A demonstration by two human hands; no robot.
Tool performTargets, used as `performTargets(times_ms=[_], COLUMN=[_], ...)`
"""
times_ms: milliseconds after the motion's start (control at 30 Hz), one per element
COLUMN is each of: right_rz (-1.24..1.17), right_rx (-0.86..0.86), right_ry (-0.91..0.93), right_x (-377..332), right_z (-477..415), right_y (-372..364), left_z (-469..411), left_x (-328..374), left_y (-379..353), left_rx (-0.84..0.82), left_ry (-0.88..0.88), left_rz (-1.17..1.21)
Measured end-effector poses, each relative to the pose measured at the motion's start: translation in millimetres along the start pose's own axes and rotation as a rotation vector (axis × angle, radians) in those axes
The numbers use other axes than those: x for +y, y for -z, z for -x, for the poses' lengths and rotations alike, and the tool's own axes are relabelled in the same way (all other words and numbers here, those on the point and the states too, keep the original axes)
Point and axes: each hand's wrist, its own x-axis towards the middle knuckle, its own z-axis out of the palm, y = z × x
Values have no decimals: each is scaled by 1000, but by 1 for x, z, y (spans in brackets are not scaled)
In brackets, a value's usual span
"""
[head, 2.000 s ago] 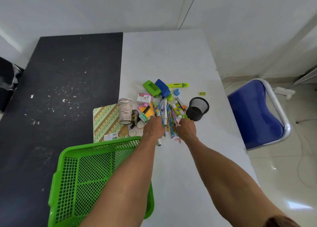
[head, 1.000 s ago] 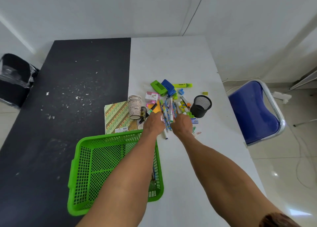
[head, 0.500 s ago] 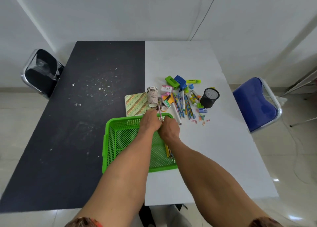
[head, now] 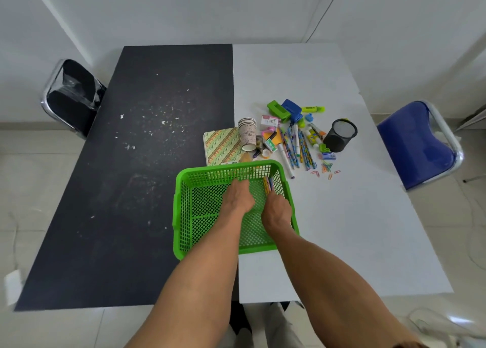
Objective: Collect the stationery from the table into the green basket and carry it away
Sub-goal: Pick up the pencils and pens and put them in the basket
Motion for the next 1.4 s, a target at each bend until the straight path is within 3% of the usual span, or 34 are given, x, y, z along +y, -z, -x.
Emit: performTargets(times_ms=[533,800,933,1067,1400], right_rz=[41,-89,-170,-242,-290], right_rx=[-21,130,194,143,32], right_ry=[30,39,-79,-207,-249], right_x=[-5,-4,17,52,125], right_z=[-5,-36,-61,-85,-171], right_y=[-4,51,75,84,63], left_z=[-10,-26,-38,-57,-127], left_x=[0,43,70,89,140], left_y=[-2,26,33,26,-20], left_rx=[7,92,104,88,93], left_ry=[-20,-87,-125,-154,-122], left_rz=[5,15,-19,-6,28])
